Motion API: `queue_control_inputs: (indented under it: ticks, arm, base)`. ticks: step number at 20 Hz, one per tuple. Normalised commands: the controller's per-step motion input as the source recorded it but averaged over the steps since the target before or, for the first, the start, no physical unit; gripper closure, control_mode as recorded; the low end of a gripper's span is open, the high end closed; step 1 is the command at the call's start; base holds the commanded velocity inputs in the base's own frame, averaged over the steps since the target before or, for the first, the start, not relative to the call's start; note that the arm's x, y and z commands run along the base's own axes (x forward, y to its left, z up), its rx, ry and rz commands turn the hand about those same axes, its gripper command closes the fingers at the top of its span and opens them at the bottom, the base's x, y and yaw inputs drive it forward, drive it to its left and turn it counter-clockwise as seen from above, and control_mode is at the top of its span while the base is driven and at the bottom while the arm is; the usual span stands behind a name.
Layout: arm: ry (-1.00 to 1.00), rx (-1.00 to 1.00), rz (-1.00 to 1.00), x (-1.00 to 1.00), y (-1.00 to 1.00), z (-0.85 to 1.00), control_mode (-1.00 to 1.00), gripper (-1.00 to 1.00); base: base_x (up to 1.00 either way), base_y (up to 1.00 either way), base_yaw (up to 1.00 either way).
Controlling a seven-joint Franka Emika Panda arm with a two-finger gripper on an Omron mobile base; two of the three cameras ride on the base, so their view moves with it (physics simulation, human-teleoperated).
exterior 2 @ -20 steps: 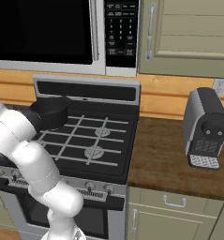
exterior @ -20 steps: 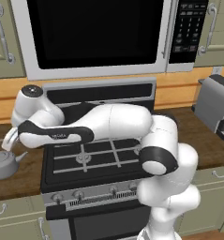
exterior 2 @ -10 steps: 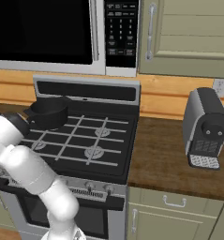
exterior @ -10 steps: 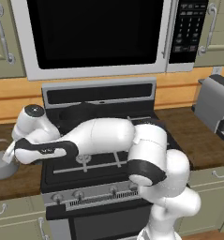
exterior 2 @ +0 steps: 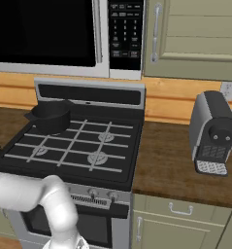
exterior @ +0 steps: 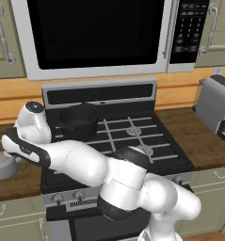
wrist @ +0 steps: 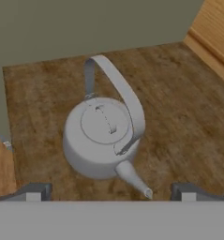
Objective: Pick the kettle from the counter and place it on a stove burner. Then turn the burner on.
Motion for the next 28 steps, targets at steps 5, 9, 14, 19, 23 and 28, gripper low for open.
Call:
queue_control_inputs:
  ticks: [5,9,14,19,23,28]
  arm:
    - [0.0,0.0,0.0,0.17,0.22,-0.07,-1.0,-1.0]
    - [0.0,0.0,0.0,0.19,0.4,-0.07,-1.0,-1.0]
    - [0.0,0.0,0.0,0.24,0.38,-0.12,-1.0,-1.0]
    - [0.0,-0.01,0.0,0.34,0.23,-0.15,-1.0,-1.0]
    - [0.0,0.0,0.0,0.45,0.17,-0.17,-1.0,1.0]
    - [0.01,0.0,0.0,0.25,0.06,-0.07,-1.0,1.0]
  base:
    - [0.0,0.0,0.0]
    - [0.0,0.0,0.0]
    - [0.0,0.0,0.0]
    - [0.0,0.0,0.0]
    - [0.0,0.0,0.0]
    - [0.0,0.0,0.0]
